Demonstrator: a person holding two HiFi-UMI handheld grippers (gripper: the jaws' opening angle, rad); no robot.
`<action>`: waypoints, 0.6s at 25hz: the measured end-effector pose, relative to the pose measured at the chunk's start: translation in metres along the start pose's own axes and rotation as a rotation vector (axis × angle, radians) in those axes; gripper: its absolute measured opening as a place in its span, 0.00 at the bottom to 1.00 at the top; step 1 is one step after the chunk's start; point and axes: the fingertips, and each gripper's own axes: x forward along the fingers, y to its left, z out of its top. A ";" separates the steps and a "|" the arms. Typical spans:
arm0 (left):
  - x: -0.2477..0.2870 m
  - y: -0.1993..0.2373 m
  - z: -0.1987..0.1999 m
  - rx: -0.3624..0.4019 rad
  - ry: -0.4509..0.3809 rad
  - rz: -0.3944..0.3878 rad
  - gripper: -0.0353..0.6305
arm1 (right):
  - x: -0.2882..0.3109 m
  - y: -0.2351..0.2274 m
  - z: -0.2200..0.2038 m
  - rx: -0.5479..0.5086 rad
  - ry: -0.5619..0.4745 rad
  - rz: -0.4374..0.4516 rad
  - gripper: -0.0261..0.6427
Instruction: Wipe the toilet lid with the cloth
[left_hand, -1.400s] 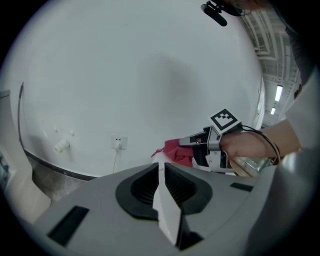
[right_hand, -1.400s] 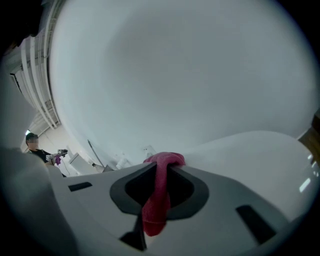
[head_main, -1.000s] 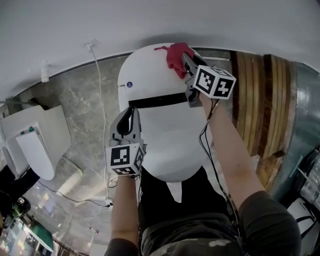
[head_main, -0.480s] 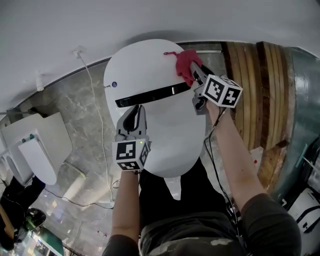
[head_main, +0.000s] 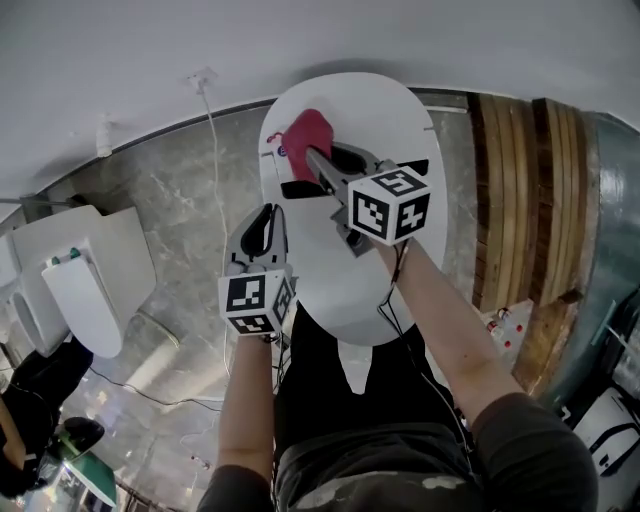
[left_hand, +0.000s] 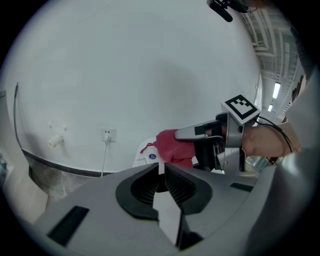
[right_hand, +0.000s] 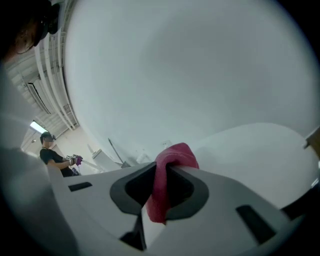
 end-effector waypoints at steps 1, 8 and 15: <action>-0.003 0.009 -0.001 0.000 0.003 0.003 0.12 | 0.011 0.014 -0.008 -0.010 0.019 0.018 0.11; -0.013 0.035 -0.016 0.003 0.035 0.001 0.12 | 0.035 0.026 -0.058 -0.017 0.133 -0.021 0.11; -0.007 -0.007 -0.017 0.004 0.068 -0.065 0.12 | -0.019 -0.044 -0.039 0.021 0.076 -0.170 0.11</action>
